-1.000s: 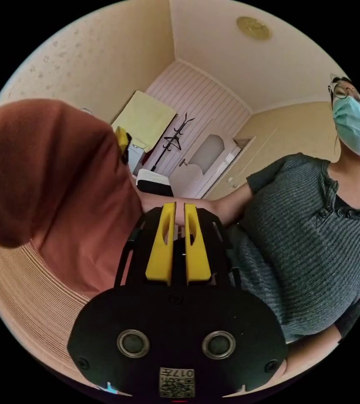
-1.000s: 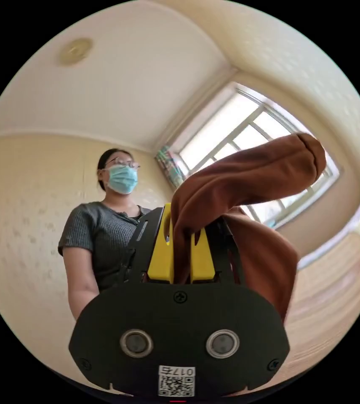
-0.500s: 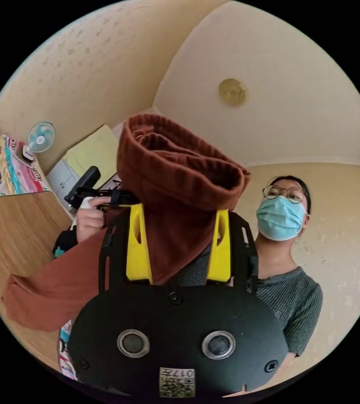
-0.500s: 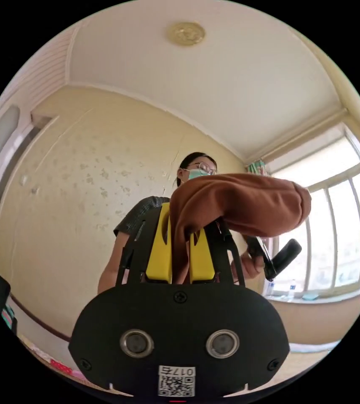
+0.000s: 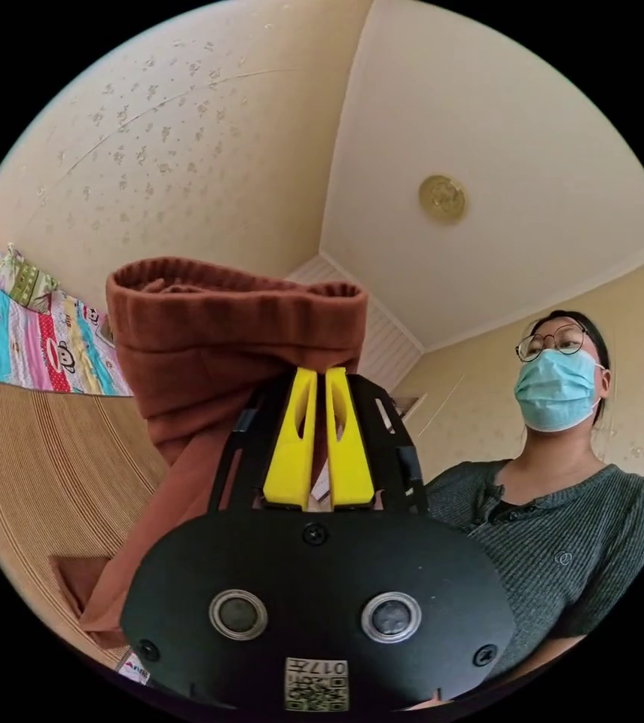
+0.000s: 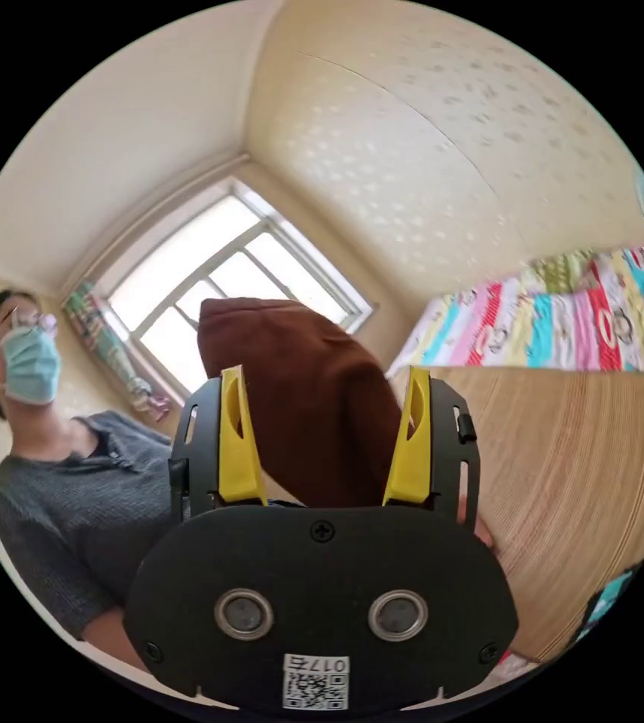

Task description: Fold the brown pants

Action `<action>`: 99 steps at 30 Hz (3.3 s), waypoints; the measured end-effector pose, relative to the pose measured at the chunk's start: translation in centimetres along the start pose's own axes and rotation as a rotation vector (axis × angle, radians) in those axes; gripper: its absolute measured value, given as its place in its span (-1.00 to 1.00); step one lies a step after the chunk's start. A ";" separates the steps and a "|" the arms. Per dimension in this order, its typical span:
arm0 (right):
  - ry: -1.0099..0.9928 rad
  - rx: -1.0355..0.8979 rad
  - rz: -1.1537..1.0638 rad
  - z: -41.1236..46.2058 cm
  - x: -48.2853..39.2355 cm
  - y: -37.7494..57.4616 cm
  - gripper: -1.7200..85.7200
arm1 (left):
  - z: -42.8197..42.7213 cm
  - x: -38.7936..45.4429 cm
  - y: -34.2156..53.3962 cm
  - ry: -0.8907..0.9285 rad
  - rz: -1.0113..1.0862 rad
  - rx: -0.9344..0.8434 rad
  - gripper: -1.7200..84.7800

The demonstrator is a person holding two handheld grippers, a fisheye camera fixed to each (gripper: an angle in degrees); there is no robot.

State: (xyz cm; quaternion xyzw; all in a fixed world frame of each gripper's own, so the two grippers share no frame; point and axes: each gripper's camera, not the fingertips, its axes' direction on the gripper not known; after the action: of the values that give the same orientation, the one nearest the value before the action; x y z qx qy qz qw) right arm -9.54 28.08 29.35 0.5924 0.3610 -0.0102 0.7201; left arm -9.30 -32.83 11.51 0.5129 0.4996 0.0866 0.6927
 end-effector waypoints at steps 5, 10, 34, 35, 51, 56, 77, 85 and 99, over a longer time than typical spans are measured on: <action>-0.014 -0.207 -0.091 5.2 -6.4 0.2 -0.55 | 5.3 -0.4 0.4 -0.101 -0.004 -0.189 -0.98; -0.018 -0.219 -0.120 1.8 -4.9 -0.3 -0.85 | 5.6 -1.0 -0.7 0.024 0.029 -0.206 -0.98; 0.206 -0.512 -0.445 46.4 -2.6 -36.9 -0.79 | -33.8 2.6 0.2 -0.595 -0.040 0.429 -0.96; 0.193 -0.538 -0.387 48.4 0.8 -34.4 -0.79 | -36.0 1.3 1.9 -0.649 -0.120 0.458 -0.97; 0.225 -0.566 1.174 31.1 37.9 8.9 -0.81 | -53.3 -21.1 18.3 -0.780 -1.070 0.280 -0.67; 0.183 -0.131 1.420 23.4 40.4 12.8 -0.62 | -57.0 -30.4 12.9 -0.817 -1.120 0.371 -0.50; -0.091 0.262 1.033 12.0 51.0 -1.5 -0.94 | -71.1 -23.3 11.4 -0.657 -0.996 0.300 -0.89; 0.086 0.616 1.120 -4.3 40.2 9.9 -0.95 | -74.7 -18.1 21.0 -0.762 -1.239 0.389 -0.86; 0.168 0.518 1.427 1.3 45.6 14.4 -0.63 | -71.1 -17.0 30.6 -0.744 -1.412 0.877 -0.62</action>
State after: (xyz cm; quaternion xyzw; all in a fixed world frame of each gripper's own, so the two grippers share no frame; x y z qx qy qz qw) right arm 31.16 50.06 17.32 0.8309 -0.0698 0.4182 0.3603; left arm -61.04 14.82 47.94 0.3002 0.4301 -0.7265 0.4439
